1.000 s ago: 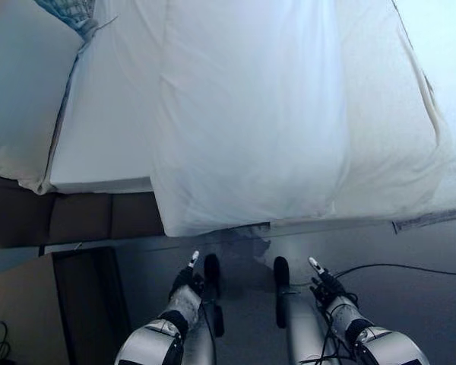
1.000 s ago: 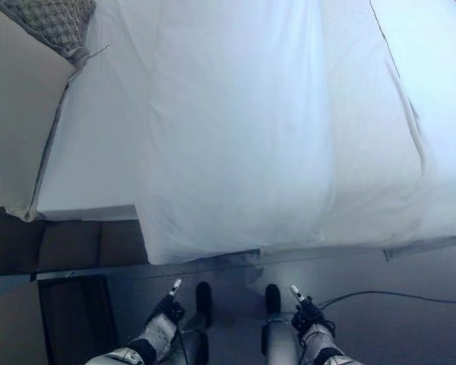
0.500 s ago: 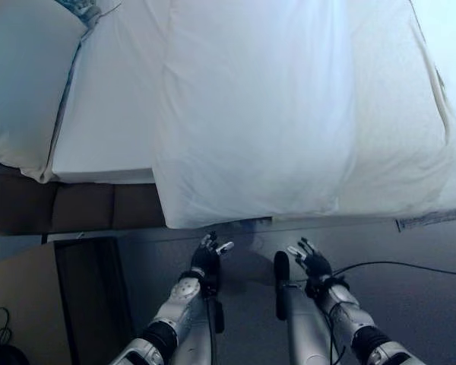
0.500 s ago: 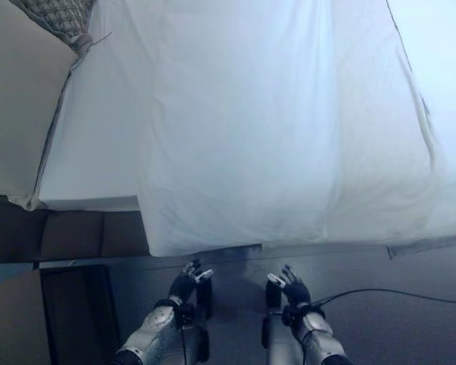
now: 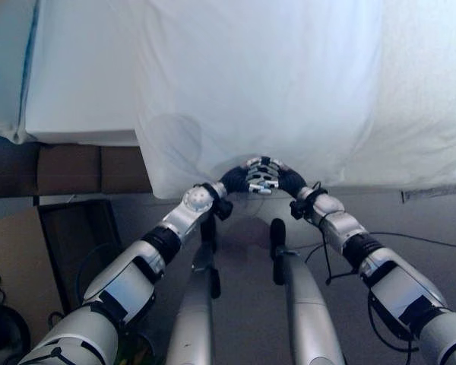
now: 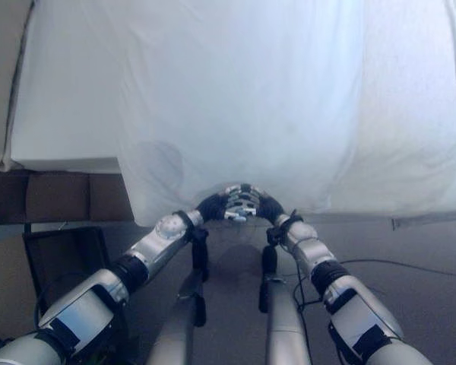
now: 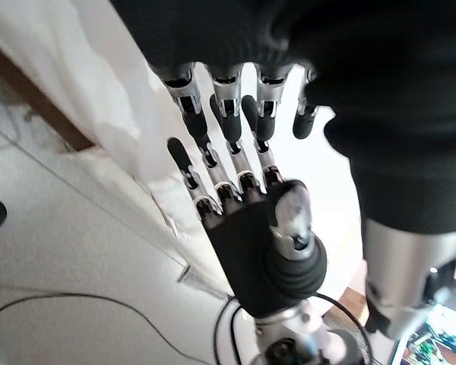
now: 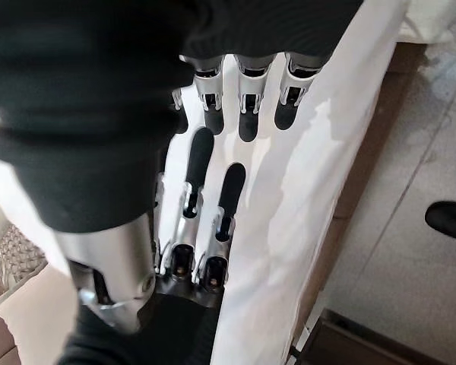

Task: Make the bed

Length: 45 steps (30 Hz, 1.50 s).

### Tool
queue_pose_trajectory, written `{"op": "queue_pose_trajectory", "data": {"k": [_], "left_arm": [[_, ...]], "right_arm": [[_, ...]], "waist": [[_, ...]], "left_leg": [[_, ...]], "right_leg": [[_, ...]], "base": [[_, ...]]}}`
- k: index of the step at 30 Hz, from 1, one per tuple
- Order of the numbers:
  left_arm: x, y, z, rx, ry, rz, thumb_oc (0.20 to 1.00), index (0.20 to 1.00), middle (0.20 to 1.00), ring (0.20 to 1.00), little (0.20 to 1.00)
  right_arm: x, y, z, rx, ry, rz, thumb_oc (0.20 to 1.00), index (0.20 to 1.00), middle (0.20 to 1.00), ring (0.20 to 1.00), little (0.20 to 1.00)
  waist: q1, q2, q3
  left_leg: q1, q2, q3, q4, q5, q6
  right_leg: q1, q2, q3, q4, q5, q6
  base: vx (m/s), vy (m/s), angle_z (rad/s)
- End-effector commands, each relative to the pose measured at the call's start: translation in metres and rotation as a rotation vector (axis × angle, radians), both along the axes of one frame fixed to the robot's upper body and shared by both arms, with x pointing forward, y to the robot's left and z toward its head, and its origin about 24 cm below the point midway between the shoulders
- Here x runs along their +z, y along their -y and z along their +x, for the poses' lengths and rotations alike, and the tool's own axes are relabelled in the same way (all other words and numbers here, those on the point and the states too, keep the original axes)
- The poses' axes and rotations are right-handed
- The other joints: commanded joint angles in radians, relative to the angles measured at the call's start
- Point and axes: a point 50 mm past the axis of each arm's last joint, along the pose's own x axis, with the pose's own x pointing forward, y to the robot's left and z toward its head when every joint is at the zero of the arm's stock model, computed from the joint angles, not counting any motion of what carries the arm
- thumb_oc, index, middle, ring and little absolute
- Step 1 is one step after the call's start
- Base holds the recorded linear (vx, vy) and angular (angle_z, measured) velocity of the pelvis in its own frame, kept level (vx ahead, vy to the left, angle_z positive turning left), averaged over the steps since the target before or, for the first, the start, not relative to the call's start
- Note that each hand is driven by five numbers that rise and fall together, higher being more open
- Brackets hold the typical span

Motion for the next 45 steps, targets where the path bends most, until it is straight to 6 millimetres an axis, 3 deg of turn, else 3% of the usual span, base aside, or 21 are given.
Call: {"op": "queue_pose_trajectory", "data": {"k": [1, 2, 3, 5, 10, 12, 13, 17, 22, 25, 26, 29, 33, 37, 38, 39, 40, 41, 42, 45], "left_arm": [[0.030, -0.012, 0.010, 0.048, 0.125, -0.021, 1.000, 1.000, 1.000, 1.000, 1.000], [0.030, -0.012, 0.010, 0.048, 0.125, -0.021, 1.000, 1.000, 1.000, 1.000, 1.000], [0.042, -0.022, 0.018, 0.125, 0.157, -0.030, 1.000, 1.000, 1.000, 1.000, 1.000], [0.057, -0.032, 0.026, 0.202, 0.210, -0.021, 1.000, 1.000, 1.000, 1.000, 1.000], [0.089, -0.075, 0.039, 0.524, 0.366, 0.012, 1.000, 1.000, 1.000, 1.000, 1.000], [0.090, -0.085, 0.040, 0.601, 0.366, -0.007, 1.000, 1.000, 1.000, 1.000, 1.000], [0.103, -0.100, 0.041, 0.692, 0.411, -0.002, 1.000, 1.000, 1.000, 1.000, 1.000], [0.113, -0.127, 0.039, 0.832, 0.457, -0.005, 1.000, 1.000, 1.000, 1.000, 1.000], [0.115, -0.153, 0.033, 0.962, 0.477, -0.076, 1.000, 1.000, 1.000, 1.000, 1.000], [0.117, -0.158, 0.031, 0.997, 0.492, -0.120, 1.000, 1.000, 1.000, 1.000, 1.000], [0.110, -0.174, 0.026, 1.054, 0.475, -0.160, 1.000, 1.000, 1.000, 1.000, 1.000], [0.097, -0.190, 0.021, 1.103, 0.435, -0.155, 1.000, 1.000, 1.000, 1.000, 1.000], [0.058, -0.216, 0.011, 1.216, 0.300, -0.158, 1.000, 1.000, 1.000, 1.000, 1.000], [0.020, -0.224, 0.002, 1.266, 0.172, -0.154, 1.000, 1.000, 1.000, 1.000, 1.000], [0.008, -0.220, 0.000, 1.265, 0.139, -0.157, 1.000, 1.000, 1.000, 1.000, 1.000], [-0.018, -0.220, -0.007, 1.267, 0.056, -0.131, 1.000, 1.000, 1.000, 1.000, 1.000], [-0.032, -0.217, -0.011, 1.257, 0.014, -0.113, 1.000, 1.000, 1.000, 1.000, 1.000], [-0.032, -0.217, -0.011, 1.257, 0.014, -0.113, 1.000, 1.000, 1.000, 1.000, 1.000], [-0.064, -0.204, -0.019, 1.219, -0.089, -0.083, 1.000, 1.000, 1.000, 1.000, 1.000], [-0.118, -0.186, -0.043, 1.155, -0.265, -0.015, 1.000, 1.000, 1.000, 1.000, 1.000]], "right_arm": [[0.030, 0.001, 0.008, 0.026, 0.068, 0.066, 1.000, 1.000, 1.000, 1.000, 1.000], [0.030, 0.001, 0.008, 0.026, 0.068, 0.066, 1.000, 1.000, 1.000, 1.000, 1.000], [0.047, 0.003, 0.014, 0.002, 0.099, 0.073, 1.000, 1.000, 1.000, 1.000, 1.000], [0.059, 0.007, 0.020, -0.032, 0.116, 0.067, 1.000, 1.000, 1.000, 1.000, 1.000], [0.090, 0.019, 0.030, -0.159, 0.173, 0.117, 1.000, 1.000, 1.000, 1.000, 1.000], [0.092, 0.021, 0.032, -0.202, 0.174, 0.150, 1.000, 1.000, 1.000, 1.000, 1.000], [0.103, 0.023, 0.033, -0.229, 0.192, 0.186, 1.000, 1.000, 1.000, 1.000, 1.000], [0.121, 0.036, 0.035, -0.348, 0.239, 0.245, 1.000, 1.000, 1.000, 1.000, 1.000], [0.127, 0.068, 0.033, -0.497, 0.265, 0.279, 1.000, 1.000, 1.000, 1.000, 1.000], [0.129, 0.081, 0.031, -0.544, 0.271, 0.337, 1.000, 1.000, 1.000, 1.000, 1.000], [0.125, 0.100, 0.027, -0.620, 0.271, 0.347, 1.000, 1.000, 1.000, 1.000, 1.000], [0.115, 0.126, 0.020, -0.721, 0.242, 0.322, 1.000, 1.000, 1.000, 1.000, 1.000], [0.085, 0.158, 0.009, -0.868, 0.158, 0.316, 1.000, 1.000, 1.000, 1.000, 1.000], [0.052, 0.169, 0.000, -0.931, 0.061, 0.319, 1.000, 1.000, 1.000, 1.000, 1.000], [0.039, 0.169, -0.002, -0.938, 0.024, 0.333, 1.000, 1.000, 1.000, 1.000, 1.000], [0.006, 0.170, -0.011, -0.966, -0.068, 0.345, 1.000, 1.000, 1.000, 1.000, 1.000], [-0.012, 0.171, -0.017, -0.982, -0.120, 0.357, 1.000, 1.000, 1.000, 1.000, 1.000], [-0.012, 0.171, -0.017, -0.982, -0.120, 0.357, 1.000, 1.000, 1.000, 1.000, 1.000], [-0.050, 0.166, -0.031, -0.998, -0.220, 0.372, 1.000, 1.000, 1.000, 1.000, 1.000], [-0.108, 0.152, -0.060, -1.002, -0.393, 0.345, 1.000, 1.000, 1.000, 1.000, 1.000]], "waist": [[0.009, -0.020, -0.011], [0.009, -0.020, -0.011], [0.011, -0.022, -0.003], [0.013, -0.026, -0.003], [0.020, -0.038, 0.018], [0.018, -0.039, 0.015], [0.016, -0.045, 0.018], [0.016, -0.049, 0.020], [0.019, -0.046, 0.017], [0.020, -0.042, 0.021], [0.018, -0.040, 0.024], [0.019, -0.036, 0.028], [0.024, -0.030, 0.029], [0.028, -0.025, 0.025], [0.028, -0.024, 0.021], [0.030, -0.028, 0.012], [0.031, -0.027, 0.003], [0.031, -0.027, 0.003], [0.037, -0.027, -0.015], [0.038, -0.033, -0.052]], "left_leg": [[-0.095, 0.014, 0.029, 0.223, -0.151, -0.005], [-0.095, 0.014, 0.029, 0.223, -0.151, -0.005], [-0.132, 0.014, 0.026, 0.262, -0.166, -0.003], [-0.184, 0.015, 0.023, 0.302, -0.174, -0.005], [-0.256, 0.010, 0.027, 0.407, -0.210, -0.007], [-0.264, 0.008, 0.025, 0.405, -0.213, -0.001], [-0.278, 0.005, 0.026, 0.416, -0.214, -0.003], [-0.279, 0.005, 0.031, 0.409, -0.218, 0.001], [-0.255, 0.000, 0.032, 0.354, -0.204, 0.002], [-0.239, -0.006, 0.028, 0.320, -0.187, -0.006], [-0.205, -0.007, 0.026, 0.268, -0.173, -0.007], [-0.169, -0.010, 0.025, 0.222, -0.155, -0.008], [-0.086, -0.019, 0.035, 0.143, -0.131, -0.012], [-0.003, -0.024, 0.039, 0.072, -0.105, -0.018], [0.027, -0.024, 0.040, 0.047, -0.099, -0.015], [0.086, -0.025, 0.036, 0.008, -0.087, -0.013], [0.109, -0.025, 0.034, -0.009, -0.084, -0.010], [0.109, -0.025, 0.034, -0.009, -0.084, -0.010], [0.175, -0.027, 0.030, -0.057, -0.072, -0.009], [0.285, -0.024, 0.028, -0.146, -0.049, -0.008]], "right_leg": [[-0.015, 0.008, 0.030, -0.090, 0.088, 0.093], [-0.015, 0.008, 0.030, -0.090, 0.088, 0.093], [-0.056, 0.010, 0.036, -0.047, 0.075, 0.090], [-0.102, 0.009, 0.037, -0.017, 0.069, 0.086], [-0.170, 0.004, 0.033, 0.058, 0.047, 0.082], [-0.182, 0.006, 0.033, 0.064, 0.044, 0.082], [-0.188, 0.010, 0.033, 0.067, 0.046, 0.081], [-0.194, 0.007, 0.041, 0.055, 0.051, 0.084], [-0.172, 0.004, 0.037, 0.004, 0.058, 0.087], [-0.151, 0.003, 0.034, -0.025, 0.065, 0.090], [-0.118, 0.002, 0.030, -0.065, 0.074, 0.095], [-0.080, 0.002, 0.029, -0.110, 0.089, 0.095], [-0.004, 0.001, 0.028, -0.177, 0.111, 0.102], [0.074, -0.002, 0.028, -0.243, 0.136, 0.107], [0.104, -0.002, 0.027, -0.265, 0.142, 0.108], [0.164, -0.002, 0.024, -0.303, 0.153, 0.110], [0.187, -0.002, 0.023, -0.315, 0.155, 0.110], [0.187, -0.002, 0.023, -0.315, 0.155, 0.110], [0.253, -0.003, 0.017, -0.355, 0.163, 0.113], [0.359, -0.002, 0.011, -0.424, 0.184, 0.117]], "base": [[0.00, 0.000, 0.00], [0.00, 0.033, -0.04], [0.00, 0.028, -0.05], [0.00, 0.016, -0.02], [0.00, 0.000, 0.00], [0.01, 0.028, -0.02], [0.01, 0.029, -0.05], [0.01, 0.042, -0.04], [0.01, 0.009, -0.03], [0.00, 0.000, 0.00], [0.00, 0.000, 0.00], [0.00, -0.016, 0.03], [0.00, -0.005, 0.03], [0.00, 0.000, 0.00], [0.03, -0.013, -0.02], [0.04, -0.025, -0.02], [0.00, 0.000, 0.00], [0.05, -0.031, 0.01], [0.06, -0.027, 0.03], [0.09, -0.017, 0.08]]}}
